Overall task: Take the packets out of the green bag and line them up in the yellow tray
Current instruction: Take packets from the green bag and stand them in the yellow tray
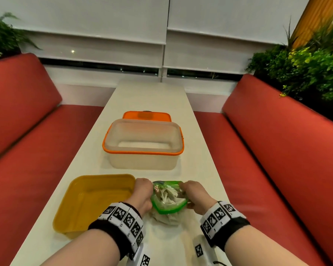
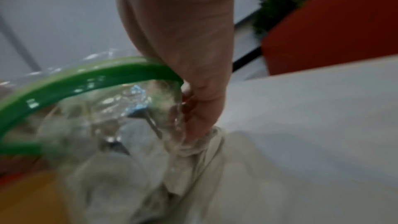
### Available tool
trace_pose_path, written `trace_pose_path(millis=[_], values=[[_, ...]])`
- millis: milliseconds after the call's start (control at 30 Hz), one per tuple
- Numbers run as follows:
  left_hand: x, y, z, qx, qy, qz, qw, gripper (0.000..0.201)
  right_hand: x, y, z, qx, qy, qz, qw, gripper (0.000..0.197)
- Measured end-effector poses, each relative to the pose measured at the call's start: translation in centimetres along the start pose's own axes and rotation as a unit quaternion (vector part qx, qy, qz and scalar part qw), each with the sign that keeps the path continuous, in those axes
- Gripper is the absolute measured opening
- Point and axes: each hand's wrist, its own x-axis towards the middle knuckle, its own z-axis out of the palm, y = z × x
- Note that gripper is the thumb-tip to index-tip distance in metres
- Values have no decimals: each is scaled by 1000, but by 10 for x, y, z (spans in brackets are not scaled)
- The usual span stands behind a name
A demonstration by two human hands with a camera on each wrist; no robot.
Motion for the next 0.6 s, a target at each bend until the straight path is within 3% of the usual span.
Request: trace_pose_path(millis=[67, 133, 233, 367, 500, 600], values=[[2, -2, 1, 19, 17, 37, 999, 21, -1, 4, -2, -172, 80, -146, 971, 24], [0, -5, 2, 32, 20, 57, 998, 24, -3, 5, -5, -322, 126, -237, 908, 32], [-5, -9, 4, 7, 8, 55, 998, 27, -1, 5, -5, -425, 110, -236, 867, 28], [-12, -11, 5, -38, 11, 47, 998, 32, 0, 4, -3, -458, 40, -215, 862, 31], [-11, -15, 1, -58, 33, 46, 997, 34, 3, 4, -6, -402, -29, -183, 897, 24], [-7, -18, 1, -50, 47, 58, 996, 37, 2, 7, -8, -374, -10, -169, 912, 31]])
